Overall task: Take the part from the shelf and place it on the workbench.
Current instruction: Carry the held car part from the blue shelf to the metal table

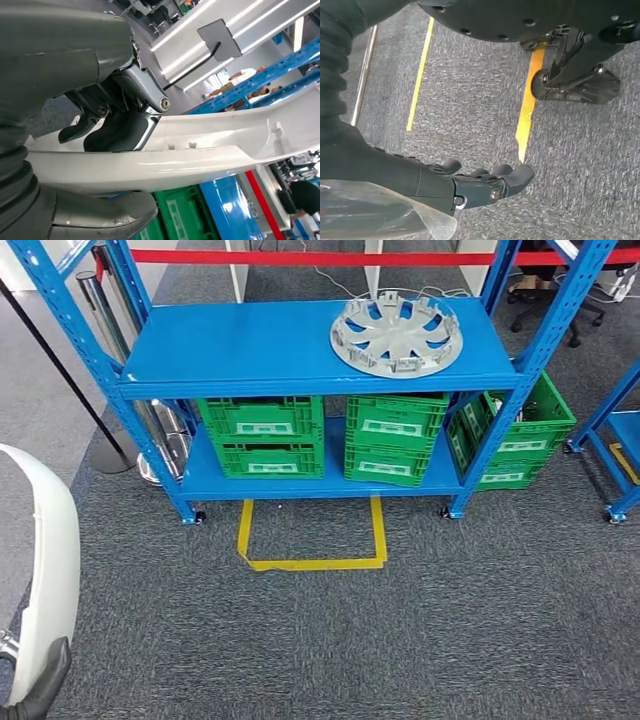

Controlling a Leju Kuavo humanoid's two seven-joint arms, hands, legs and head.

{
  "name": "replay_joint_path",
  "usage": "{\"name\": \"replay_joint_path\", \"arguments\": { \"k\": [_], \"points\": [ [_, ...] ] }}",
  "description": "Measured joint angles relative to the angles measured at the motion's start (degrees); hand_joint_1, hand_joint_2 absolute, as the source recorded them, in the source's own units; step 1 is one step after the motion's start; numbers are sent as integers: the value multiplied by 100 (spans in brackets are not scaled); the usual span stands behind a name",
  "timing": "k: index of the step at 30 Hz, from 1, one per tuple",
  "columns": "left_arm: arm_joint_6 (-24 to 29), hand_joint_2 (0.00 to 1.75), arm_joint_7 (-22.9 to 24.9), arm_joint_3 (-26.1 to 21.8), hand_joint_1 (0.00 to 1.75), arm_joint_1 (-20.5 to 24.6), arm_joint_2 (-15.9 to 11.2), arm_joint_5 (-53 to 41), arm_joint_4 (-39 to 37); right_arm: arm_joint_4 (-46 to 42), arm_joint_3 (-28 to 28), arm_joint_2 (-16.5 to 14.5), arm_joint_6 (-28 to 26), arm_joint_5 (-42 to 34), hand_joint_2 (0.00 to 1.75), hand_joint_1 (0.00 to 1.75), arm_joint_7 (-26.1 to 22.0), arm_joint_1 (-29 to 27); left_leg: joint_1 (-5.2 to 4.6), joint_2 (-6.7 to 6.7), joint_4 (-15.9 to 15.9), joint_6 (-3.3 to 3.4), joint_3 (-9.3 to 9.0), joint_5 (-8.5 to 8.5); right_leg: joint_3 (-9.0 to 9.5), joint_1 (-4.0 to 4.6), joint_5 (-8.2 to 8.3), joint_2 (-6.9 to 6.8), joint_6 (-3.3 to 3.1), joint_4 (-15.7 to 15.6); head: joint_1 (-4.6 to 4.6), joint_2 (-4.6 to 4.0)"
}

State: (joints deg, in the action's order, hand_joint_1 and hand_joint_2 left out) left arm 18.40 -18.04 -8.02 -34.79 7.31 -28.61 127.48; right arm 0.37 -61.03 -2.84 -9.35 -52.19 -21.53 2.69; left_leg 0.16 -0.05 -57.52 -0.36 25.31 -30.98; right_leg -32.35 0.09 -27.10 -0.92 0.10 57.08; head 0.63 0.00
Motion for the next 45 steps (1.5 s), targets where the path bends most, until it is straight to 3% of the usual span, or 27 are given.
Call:
{"name": "replay_joint_path", "arguments": {
  "k": [2, 4, 6, 8, 9, 10, 11, 13, 15, 16, 18, 20, 23, 24, 25, 26, 28, 30, 33, 35, 38, 39, 40, 41, 43, 45],
  "points": [
    [-4, 175, -15, -39, 175, 7, 38, 0, 18, 1, -11, 0, 0, -1, 175, 0, 1, 7, -24, -5, 193, 62, -17, -32, -79, -4, 101, 2, 73, 12, 6, 0],
    [-8, 175, -22, -52, 175, 9, 68, 0, 26, 3, -21, 1, -1, -1, 175, 0, 3, 6, -17, 23, 220, 151, 89, 64, -160, -19, 15, 24, 144, 88, 9, 0],
    [-16, 175, -26, -55, 175, 12, 96, 0, 32, 4, -34, 2, -2, -2, 175, 0, 4, 6, -5, 54, 242, 232, 210, 179, -316, -29, -450, 59, 193, 503, 22, 0],
    [-32, 175, -34, -60, 175, 13, 120, 0, 34, 4, -44, 2, -2, -5, 175, 0, 5, 7, -18, 68, 238, 260, 362, 293, -488, -32, -941, 70, 223, 1211, 33, 0],
    [-39, 175, -43, -64, 175, 15, 130, 1, 34, 4, -46, 2, -2, -9, 175, 0, 4, 7, -25, 73, 234, 259, 446, 357, -510, -32, -1007, 71, 233, 1489, 32, 0],
    [-46, 175, -51, -69, 175, 17, 137, 4, 34, 4, -49, 2, -2, -14, 175, 0, 3, 7, -29, 77, 225, 253, 533, 420, -463, -32, -934, 71, 239, 1617, 31, 0],
    [-53, 175, -58, -73, 175, 19, 142, 9, 34, 4, -52, 3, -4, -17, 175, 0, 2, 7, -30, 79, 210, 241, 618, 479, -328, -33, -760, 71, 243, 1559, 32, 0],
    [-65, 175, -64, -83, 175, 30, 146, 21, 34, 4, -62, 7, -16, -20, 175, 0, -8, 14, -35, 79, 154, 201, 768, 573, 206, -44, -456, 70, 244, 923, 33, 0],
    [-76, 175, -72, -90, 175, 46, 150, 31, 36, 4, -81, 11, -30, -21, 175, 0, -20, 30, -56, 80, 64, 150, 878, 645, 767, -52, -506, 84, 209, 94, 37, 0],
    [-80, 175, -79, -92, 175, 54, 152, 35, 36, 4, -89, 11, -34, -21, 175, 0, -27, 36, -66, 81, 31, 125, 919, 686, 897, -49, -582, 94, 180, -146, 39, 0],
    [-91, 175, -99, -93, 175, 67, 153, 48, 37, 3, -99, 8, -39, -30, 175, 0, -34, 29, -67, 76, -2, 76, 976, 754, 865, -52, -616, 97, 95, -258, 42, 0],
    [-102, 175, -118, -97, 175, 71, 154, 75, 37, 3, -103, 3, -62, -46, 175, 0, -33, 18, -54, 57, -174, 10, 1050, 562, 798, -66, -553, 76, 6, -254, 28, 0],
    [-123, 175, -137, -104, 175, 76, 156, 120, 35, 4, -107, 5, -125, -125, 175, 0, -62, 15, -19, 45, -1154, -78, 1293, -154, 693, -50, -460, 39, -81, -241, 1, 0],
    [-132, 175, -147, -111, 175, 76, 157, 133, 34, 4, -106, 6, -130, -178, 175, 0, -99, 16, -12, 45, -1450, -86, 1338, -278, 653, -37, -435, 32, -91, -228, -1, 0],
    [-141, 175, -160, -122, 175, 75, 158, 144, 34, 4, -102, 7, -115, -249, 175, 0, -157, 17, -10, 44, -1567, -80, 1304, -285, 614, -23, -414, 29, -96, -211, -2, 0],
    [-152, 175, -175, -136, 175, 72, 159, 154, 34, 4, -94, 7, -82, -333, 175, 0, -233, 20, -12, 42, -1455, -58, 1172, -188, 588, -8, -398, 28, -98, -193, -2, 0],
    [-189, 175, -226, -169, 175, 65, 167, 165, 37, 4, -60, 6, 30, -533, 175, 0, -454, 35, -39, 31, -734, 49, 708, 108, 555, 19, -375, 33, -93, -165, 1, 0],
    [-244, 175, -293, -194, 175, 52, 187, 170, 45, 3, -10, 9, 157, -725, 175, 0, -721, 81, -77, 26, -117, 160, 381, 261, 520, 31, -338, 41, -55, -138, 7, 0],
    [-308, 175, -360, -222, 175, 41, 226, 165, 61, 3, 33, 38, 294, -918, 175, 0, -988, 188, -105, 35, 105, 225, 340, 295, 447, 12, -291, 41, 35, -125, 7, 0],
    [-332, 175, -376, -232, 175, 50, 247, 153, 68, 4, 35, 79, 366, -1015, 175, 0, -1099, 264, -70, 50, 246, 262, 316, 327, 325, 16, -422, 56, 87, 27, 22, 0],
    [-337, 175, -387, -234, 175, 54, 278, 138, 72, 4, 33, 121, 436, -1132, 175, 0, -1212, 347, -42, 70, 290, 284, 353, 353, -168, -22, -901, 81, 177, 1023, 43, 0],
    [-337, 175, -388, -234, 175, 54, 283, 134, 72, 4, 32, 130, 448, -1159, 175, 0, -1234, 354, -41, 71, 272, 282, 371, 353, -324, -43, -991, 81, 205, 1354, 42, 0],
    [-337, 175, -388, -234, 175, 54, 287, 133, 72, 3, 31, 139, 456, -1180, 175, 0, -1250, 356, -37, 70, 251, 279, 382, 350, -396, -64, -973, 81, 231, 1503, 41, 0],
    [-337, 175, -388, -235, 175, 53, 289, 131, 72, 3, 30, 152, 460, -1194, 175, 0, -1262, 357, -29, 67, 227, 269, 388, 343, -365, -84, -848, 80, 255, 1429, 42, 0],
    [-337, 175, -388, -236, 175, 52, 292, 131, 72, 3, 29, 178, 464, -1212, 175, 0, -1276, 367, -6, 61, 159, 217, 397, 310, -51, -123, -447, 79, 307, 759, 42, 0],
    [-337, 175, -391, -238, 175, 52, 292, 131, 73, 3, 29, 187, 472, -1215, 175, 0, -1282, 391, -15, 55, 55, 143, 446, 270, 212, -133, -282, 88, 312, 196, 56, 0]
  ]
}}
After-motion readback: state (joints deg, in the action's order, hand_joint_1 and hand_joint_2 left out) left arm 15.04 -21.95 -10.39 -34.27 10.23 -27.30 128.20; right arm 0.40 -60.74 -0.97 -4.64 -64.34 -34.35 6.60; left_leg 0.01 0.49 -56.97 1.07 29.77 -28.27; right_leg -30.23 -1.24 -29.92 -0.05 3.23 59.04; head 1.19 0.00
